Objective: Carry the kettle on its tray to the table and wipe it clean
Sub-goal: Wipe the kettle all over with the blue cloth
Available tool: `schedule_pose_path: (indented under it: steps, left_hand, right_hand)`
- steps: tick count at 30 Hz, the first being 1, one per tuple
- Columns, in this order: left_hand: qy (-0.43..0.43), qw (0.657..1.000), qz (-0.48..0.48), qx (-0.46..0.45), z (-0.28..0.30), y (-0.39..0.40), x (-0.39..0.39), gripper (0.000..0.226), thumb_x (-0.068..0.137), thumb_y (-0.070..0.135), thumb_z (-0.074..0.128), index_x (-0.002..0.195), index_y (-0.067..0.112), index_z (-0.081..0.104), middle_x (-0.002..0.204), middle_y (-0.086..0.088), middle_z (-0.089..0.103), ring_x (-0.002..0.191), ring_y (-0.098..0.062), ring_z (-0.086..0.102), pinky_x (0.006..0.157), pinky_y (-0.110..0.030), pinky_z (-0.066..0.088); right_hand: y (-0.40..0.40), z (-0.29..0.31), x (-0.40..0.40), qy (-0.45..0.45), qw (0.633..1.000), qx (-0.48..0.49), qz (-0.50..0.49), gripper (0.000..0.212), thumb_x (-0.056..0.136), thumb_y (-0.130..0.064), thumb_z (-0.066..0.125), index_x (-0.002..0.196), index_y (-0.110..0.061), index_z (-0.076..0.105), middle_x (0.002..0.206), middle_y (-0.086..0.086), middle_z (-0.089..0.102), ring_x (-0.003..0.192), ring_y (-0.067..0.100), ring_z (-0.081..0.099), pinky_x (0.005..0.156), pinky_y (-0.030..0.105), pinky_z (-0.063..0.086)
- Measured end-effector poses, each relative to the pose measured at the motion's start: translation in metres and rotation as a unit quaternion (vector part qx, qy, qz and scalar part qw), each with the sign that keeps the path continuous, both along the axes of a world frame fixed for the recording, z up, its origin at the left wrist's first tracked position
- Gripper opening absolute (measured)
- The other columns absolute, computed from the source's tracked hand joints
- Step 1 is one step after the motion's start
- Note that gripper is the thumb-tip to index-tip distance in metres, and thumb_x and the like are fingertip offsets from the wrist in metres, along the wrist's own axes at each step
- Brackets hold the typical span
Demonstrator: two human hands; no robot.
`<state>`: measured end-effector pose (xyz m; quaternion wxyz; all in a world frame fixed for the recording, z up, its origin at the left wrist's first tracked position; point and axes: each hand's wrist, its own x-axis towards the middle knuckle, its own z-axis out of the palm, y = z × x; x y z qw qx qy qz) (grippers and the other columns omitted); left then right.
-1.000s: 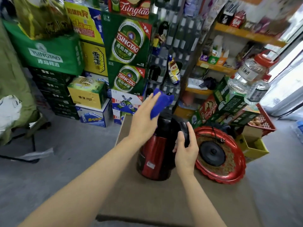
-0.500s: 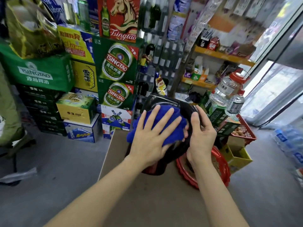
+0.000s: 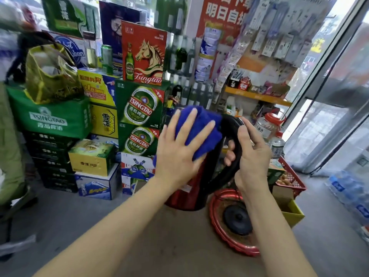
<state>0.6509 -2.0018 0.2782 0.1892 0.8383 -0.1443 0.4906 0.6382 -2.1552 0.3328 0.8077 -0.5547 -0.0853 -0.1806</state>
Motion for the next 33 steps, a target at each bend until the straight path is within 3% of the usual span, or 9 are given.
schedule_pose_path:
  steps: [3, 9, 13, 16, 22, 25, 28, 30, 33]
  left_hand:
    - [0.033, 0.995, 0.044, -0.082, 0.043, 0.001, 0.008, 0.056, 0.096, 0.043, 0.05, 0.151, 0.037, 0.039, 0.161, -0.005, 0.033, 0.147, -0.038, 0.03, 0.098, -0.054, 0.048]
    - [-0.018, 0.985, -0.02, 0.169, -0.064, 0.002, -0.044, 0.055, 0.096, 0.056, 0.048, 0.149, 0.038, 0.042, 0.161, -0.005, 0.033, 0.147, -0.046, 0.026, 0.103, -0.068, 0.034]
    - [-0.03, 0.999, -0.022, -0.035, 0.017, 0.01, -0.013, 0.049, 0.099, 0.051, 0.046, 0.146, 0.038, 0.046, 0.158, -0.004, 0.039, 0.144, -0.037, 0.037, 0.102, -0.055, 0.047]
    - [0.066, 0.972, -0.05, -0.219, 0.082, 0.028, 0.012, 0.056, 0.095, 0.059, 0.036, 0.147, 0.04, 0.042, 0.155, 0.002, 0.043, 0.137, -0.023, 0.045, 0.098, -0.048, 0.051]
    - [-0.037, 0.996, -0.051, 0.055, -0.031, 0.004, -0.047, 0.05, 0.098, 0.048, 0.054, 0.147, 0.04, 0.045, 0.16, -0.007, 0.033, 0.147, -0.046, 0.027, 0.103, -0.063, 0.04]
    - [-0.062, 0.992, -0.059, 0.098, -0.012, 0.007, -0.035, 0.051, 0.096, 0.054, 0.053, 0.145, 0.041, 0.047, 0.16, -0.006, 0.036, 0.146, -0.045, 0.028, 0.104, -0.064, 0.038]
    - [-0.05, 0.992, -0.078, -0.085, 0.066, 0.019, -0.007, 0.052, 0.096, 0.055, 0.05, 0.145, 0.038, 0.049, 0.157, -0.002, 0.041, 0.145, -0.032, 0.036, 0.106, -0.054, 0.044]
    - [0.018, 0.962, -0.12, -0.244, 0.096, 0.033, 0.006, 0.055, 0.094, 0.057, 0.044, 0.146, 0.039, 0.045, 0.155, 0.005, 0.043, 0.141, -0.017, 0.042, 0.106, -0.048, 0.046]
    - [0.009, 0.959, -0.163, -0.232, 0.055, 0.032, -0.015, 0.056, 0.096, 0.05, 0.048, 0.15, 0.039, 0.037, 0.159, 0.001, 0.034, 0.146, -0.017, 0.034, 0.113, -0.042, 0.039]
  right_hand:
    - [0.001, 0.009, 0.0, 0.011, 0.998, 0.053, 0.025, 0.036, 0.099, -0.022, 0.056, 0.134, -0.013, 0.058, 0.059, 0.009, 0.045, 0.04, 0.015, 0.037, 0.037, 0.021, 0.034]
    - [-0.005, 0.02, 0.001, -0.018, 0.999, 0.049, 0.001, 0.037, 0.1, -0.021, 0.055, 0.136, -0.014, 0.055, 0.06, 0.009, 0.045, 0.04, 0.015, 0.038, 0.037, 0.022, 0.034]
    - [-0.008, 0.014, -0.007, -0.018, 0.997, 0.022, 0.077, 0.037, 0.1, -0.023, 0.053, 0.137, -0.016, 0.056, 0.061, 0.009, 0.044, 0.041, 0.015, 0.037, 0.038, 0.021, 0.035]
    - [-0.015, 0.013, -0.008, -0.004, 0.993, 0.041, 0.109, 0.042, 0.102, -0.025, 0.05, 0.14, -0.008, 0.049, 0.064, 0.007, 0.044, 0.041, 0.012, 0.037, 0.037, 0.019, 0.035]
    - [-0.034, 0.029, 0.007, -0.039, 0.993, 0.038, 0.108, 0.044, 0.102, -0.027, 0.048, 0.143, -0.01, 0.047, 0.066, 0.007, 0.041, 0.042, 0.012, 0.036, 0.039, 0.019, 0.034]
    - [-0.038, 0.03, 0.011, -0.031, 0.986, 0.016, 0.163, 0.048, 0.1, -0.028, 0.051, 0.144, -0.01, 0.044, 0.064, 0.005, 0.043, 0.04, 0.011, 0.037, 0.038, 0.018, 0.035]
    - [-0.037, 0.028, 0.009, -0.01, 0.978, 0.022, 0.205, 0.069, 0.088, -0.04, 0.065, 0.145, -0.009, 0.042, 0.061, 0.0, 0.043, 0.038, 0.006, 0.038, 0.034, 0.017, 0.034]
    - [-0.041, 0.028, 0.011, -0.012, 0.976, 0.041, 0.214, 0.053, 0.093, -0.039, 0.055, 0.138, -0.011, 0.048, 0.059, -0.001, 0.043, 0.036, 0.004, 0.037, 0.033, 0.016, 0.032]
    - [-0.049, 0.034, 0.013, -0.025, 0.976, 0.051, 0.21, 0.045, 0.088, -0.042, 0.062, 0.121, -0.012, 0.054, 0.059, -0.003, 0.044, 0.036, 0.003, 0.038, 0.033, 0.016, 0.032]
